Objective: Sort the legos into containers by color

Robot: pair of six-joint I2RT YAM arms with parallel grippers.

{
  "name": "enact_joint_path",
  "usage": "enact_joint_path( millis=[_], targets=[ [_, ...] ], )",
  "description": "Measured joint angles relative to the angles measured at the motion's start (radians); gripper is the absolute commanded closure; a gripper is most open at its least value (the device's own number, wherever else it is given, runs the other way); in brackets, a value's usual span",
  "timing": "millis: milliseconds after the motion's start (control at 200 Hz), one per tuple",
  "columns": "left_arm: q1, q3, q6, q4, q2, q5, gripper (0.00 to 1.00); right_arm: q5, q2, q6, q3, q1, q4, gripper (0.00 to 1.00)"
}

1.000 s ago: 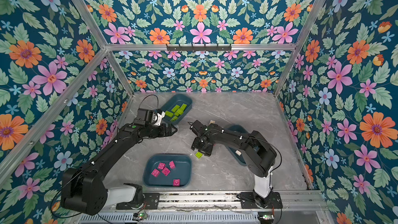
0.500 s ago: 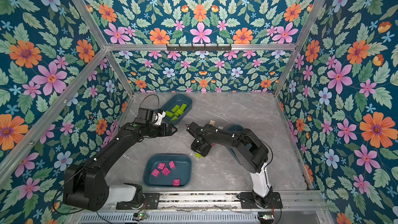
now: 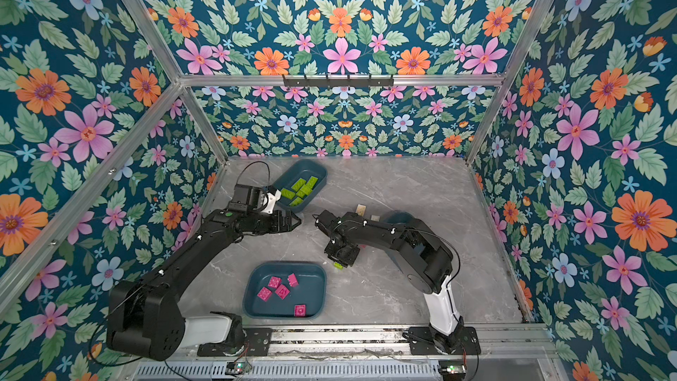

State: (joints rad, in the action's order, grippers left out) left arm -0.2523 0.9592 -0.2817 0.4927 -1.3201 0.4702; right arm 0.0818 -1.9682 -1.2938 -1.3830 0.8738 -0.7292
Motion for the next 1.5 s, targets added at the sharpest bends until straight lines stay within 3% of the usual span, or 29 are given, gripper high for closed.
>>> enact_joint_path(
  millis=[245,505,855,1210,1360,1500],
  targets=[
    [0.011,0.010,0.003,0.002,0.011,-0.002,0.00,-0.060,0.086,0.113,-0.109,-0.033,-0.022,0.74],
    [0.034,0.058,0.003,0.010,0.012,-0.019,0.00,-0.028,0.026,0.328,-0.321,-0.142,0.049,0.75],
    [0.053,0.077,-0.027,0.009,0.000,-0.080,0.00,0.118,-0.242,0.511,-0.685,-0.215,0.186,0.73],
    [0.090,0.084,-0.030,0.031,0.023,-0.101,0.00,0.246,-0.566,0.540,-1.065,-0.216,0.243,0.71],
    [0.102,0.079,-0.027,0.047,0.029,-0.101,0.00,0.271,-0.644,0.528,-1.130,-0.214,0.246,0.65],
    [0.106,0.079,-0.026,0.048,0.029,-0.099,0.00,0.284,-0.669,0.526,-1.153,-0.203,0.248,0.47]
  ],
)
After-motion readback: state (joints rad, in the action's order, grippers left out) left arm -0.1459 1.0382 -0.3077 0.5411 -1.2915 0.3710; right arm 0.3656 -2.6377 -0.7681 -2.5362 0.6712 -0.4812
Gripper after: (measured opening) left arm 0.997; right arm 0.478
